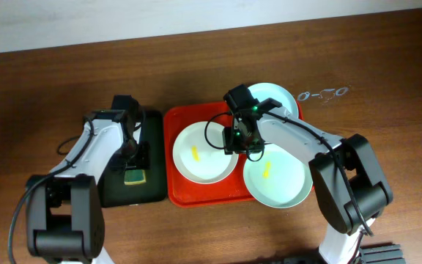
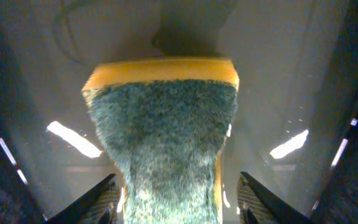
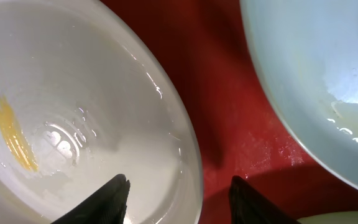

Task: Clean dirty plates on tray and stack at the side
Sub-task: 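Reach left gripper to the black tray and grasp the green sponge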

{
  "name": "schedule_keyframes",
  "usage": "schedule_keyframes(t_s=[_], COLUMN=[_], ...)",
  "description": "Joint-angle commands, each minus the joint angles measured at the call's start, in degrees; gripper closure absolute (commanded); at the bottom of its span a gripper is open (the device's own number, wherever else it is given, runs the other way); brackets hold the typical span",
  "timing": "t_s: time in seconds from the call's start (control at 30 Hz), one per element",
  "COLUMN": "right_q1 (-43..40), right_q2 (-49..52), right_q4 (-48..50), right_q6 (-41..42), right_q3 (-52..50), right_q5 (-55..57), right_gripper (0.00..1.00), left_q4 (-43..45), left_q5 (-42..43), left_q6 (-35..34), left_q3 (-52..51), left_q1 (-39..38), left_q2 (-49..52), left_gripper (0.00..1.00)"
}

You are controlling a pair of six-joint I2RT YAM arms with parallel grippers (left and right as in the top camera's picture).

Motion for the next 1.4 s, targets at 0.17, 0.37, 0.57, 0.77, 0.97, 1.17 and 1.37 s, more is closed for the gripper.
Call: schedule_keyframes(t_s=[0.17, 0.37, 0.57, 0.77, 0.97, 1.17, 1.37], right_q1=[0.0, 0.0, 0.0, 0.0, 0.0, 0.0, 0.2], right_q2=[-2.0, -2.0, -2.0, -2.0, -2.0, -2.0, -2.0], right_q4=[0.2, 0.2, 0.2, 0.2, 0.2, 0.3, 0.4], right_q6=[0.1, 0.1, 0.1, 0.1, 0.1, 0.1, 3.7], right_q3=[-0.2, -0.2, -0.2, -0.2, -0.2, -0.2, -0.3], right_q5=[-0.3, -0.3, -0.3, -0.3, -0.3, -0.3, -0.3], right_gripper=[0.46, 0.46, 0.46, 0.46, 0.46, 0.46, 0.7], left_q4=[1.7, 2.3, 2.3, 3.5, 3.5, -1.2, -2.9], left_q5=[-0.2, 0.1, 0.1, 0.0, 0.1, 0.0, 0.1], left_q6=[0.6, 0.6, 0.6, 0.6, 0.6, 0.7, 0.6], left_q3=[-0.4, -0.4, -0.5, -2.1, -1.4, 4.3, 9.6], left_q1=[1.5, 1.5, 1.5, 1.5, 1.5, 1.8, 1.8], left_q2=[1.2, 1.2, 1.2, 1.2, 1.2, 0.1, -5.1], left_gripper=[0.5, 0.55, 0.52, 0.59, 1.0, 1.0, 1.0])
